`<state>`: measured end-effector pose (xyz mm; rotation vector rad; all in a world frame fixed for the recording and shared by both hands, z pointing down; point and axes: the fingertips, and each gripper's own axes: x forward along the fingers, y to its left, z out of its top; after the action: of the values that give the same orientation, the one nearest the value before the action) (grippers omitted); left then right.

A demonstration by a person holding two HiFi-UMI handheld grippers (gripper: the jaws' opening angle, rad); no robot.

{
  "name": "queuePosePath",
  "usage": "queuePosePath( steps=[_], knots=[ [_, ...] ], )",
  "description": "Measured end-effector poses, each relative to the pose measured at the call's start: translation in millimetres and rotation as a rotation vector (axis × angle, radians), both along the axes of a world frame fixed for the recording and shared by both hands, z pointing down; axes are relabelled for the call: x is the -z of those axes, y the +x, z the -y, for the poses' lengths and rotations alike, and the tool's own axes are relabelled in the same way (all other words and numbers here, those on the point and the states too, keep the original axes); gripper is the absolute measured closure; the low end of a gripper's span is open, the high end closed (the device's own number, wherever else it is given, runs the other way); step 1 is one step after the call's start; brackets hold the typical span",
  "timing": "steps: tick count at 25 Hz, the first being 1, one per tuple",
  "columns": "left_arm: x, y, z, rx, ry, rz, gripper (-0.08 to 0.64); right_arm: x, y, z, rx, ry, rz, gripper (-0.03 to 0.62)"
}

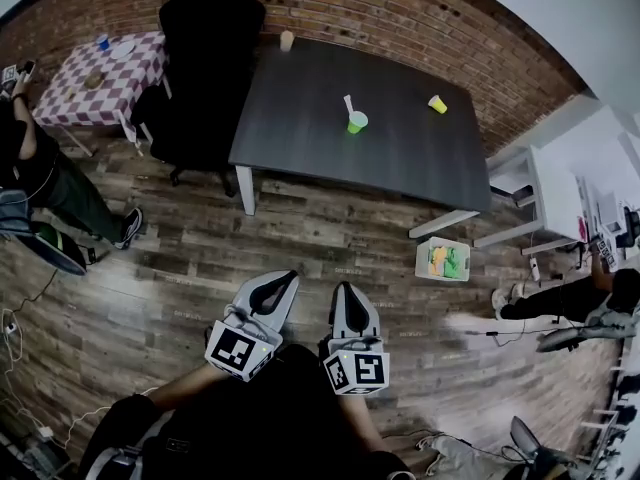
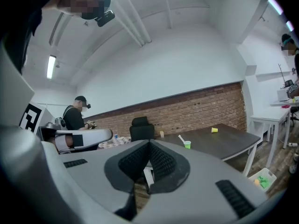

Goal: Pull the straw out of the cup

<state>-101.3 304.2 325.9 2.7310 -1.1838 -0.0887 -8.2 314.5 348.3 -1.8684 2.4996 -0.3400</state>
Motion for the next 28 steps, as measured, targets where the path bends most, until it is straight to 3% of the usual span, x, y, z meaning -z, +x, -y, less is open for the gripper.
queuePosePath(
  steps=[11,28],
  knots=[
    [-11.8,-7.5,60.4,0.012,-0.026,-0.013,0.555,-2.0,-0.4,63.4,-0.006,0.006,-0.007,0.588],
    [-7.1,46.3,210.5,0.079,-0.006,-0.012,0.555,3.7,54.6,219.6,0.045,0.025,-0.007,0.588]
  ],
)
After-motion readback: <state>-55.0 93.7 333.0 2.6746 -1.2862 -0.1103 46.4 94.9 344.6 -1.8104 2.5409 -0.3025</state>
